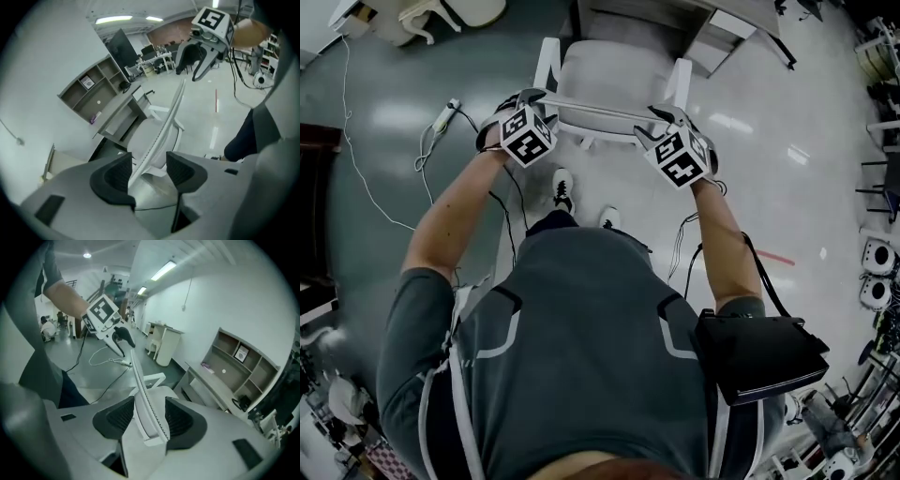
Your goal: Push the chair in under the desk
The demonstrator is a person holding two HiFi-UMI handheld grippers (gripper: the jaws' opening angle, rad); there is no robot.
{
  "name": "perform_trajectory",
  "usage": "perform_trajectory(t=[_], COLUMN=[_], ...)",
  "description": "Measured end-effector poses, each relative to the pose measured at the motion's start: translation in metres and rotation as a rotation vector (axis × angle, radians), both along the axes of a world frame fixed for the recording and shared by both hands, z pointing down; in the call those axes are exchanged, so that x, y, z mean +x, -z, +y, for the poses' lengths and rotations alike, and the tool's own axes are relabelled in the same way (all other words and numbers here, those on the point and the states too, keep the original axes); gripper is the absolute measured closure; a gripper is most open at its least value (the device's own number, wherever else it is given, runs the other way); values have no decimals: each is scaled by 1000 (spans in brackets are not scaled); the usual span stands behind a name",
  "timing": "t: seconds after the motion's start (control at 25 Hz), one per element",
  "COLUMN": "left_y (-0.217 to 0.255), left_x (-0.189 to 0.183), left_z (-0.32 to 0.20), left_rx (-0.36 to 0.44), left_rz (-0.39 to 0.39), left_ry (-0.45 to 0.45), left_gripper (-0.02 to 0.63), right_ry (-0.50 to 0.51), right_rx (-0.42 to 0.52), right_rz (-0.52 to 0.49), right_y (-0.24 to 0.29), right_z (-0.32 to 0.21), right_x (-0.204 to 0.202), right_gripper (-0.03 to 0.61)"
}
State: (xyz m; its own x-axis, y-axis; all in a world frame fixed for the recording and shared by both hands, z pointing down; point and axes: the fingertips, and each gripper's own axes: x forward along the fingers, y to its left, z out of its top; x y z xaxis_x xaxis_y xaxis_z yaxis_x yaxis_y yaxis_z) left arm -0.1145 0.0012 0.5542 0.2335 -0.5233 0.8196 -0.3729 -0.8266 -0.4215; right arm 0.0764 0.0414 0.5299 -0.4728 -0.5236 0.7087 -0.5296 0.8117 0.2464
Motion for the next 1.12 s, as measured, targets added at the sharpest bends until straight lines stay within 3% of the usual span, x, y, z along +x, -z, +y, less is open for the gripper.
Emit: perform_trajectory(t=[0.24,0.4,0.52,0.68,0.96,1.12], left_y=[-27,-42,-53,-62,-66,-67], left_x=[-3,1,9,12,11,10], left_z=[-30,-36,-32,-33,-32,-39], left_rx=[-44,-82,-135,-105,-151,-149], left_rz=[-90,-124,-110,-167,-203,-208], left_ry=[-106,-191,-229,-322,-398,-436], left_gripper=[380,382,424,470,496,505], right_ry=[15,94,110,141,172,151], right_rx=[-60,-83,-98,-60,-66,-138], right_rz=[137,211,214,254,261,256], right_y=[-40,-63,-72,-78,-80,-82], right_z=[-21,-25,-27,-32,-32,-38], right_x=[-1,-9,-12,-12,-13,-14], right_gripper=[350,351,385,437,449,449])
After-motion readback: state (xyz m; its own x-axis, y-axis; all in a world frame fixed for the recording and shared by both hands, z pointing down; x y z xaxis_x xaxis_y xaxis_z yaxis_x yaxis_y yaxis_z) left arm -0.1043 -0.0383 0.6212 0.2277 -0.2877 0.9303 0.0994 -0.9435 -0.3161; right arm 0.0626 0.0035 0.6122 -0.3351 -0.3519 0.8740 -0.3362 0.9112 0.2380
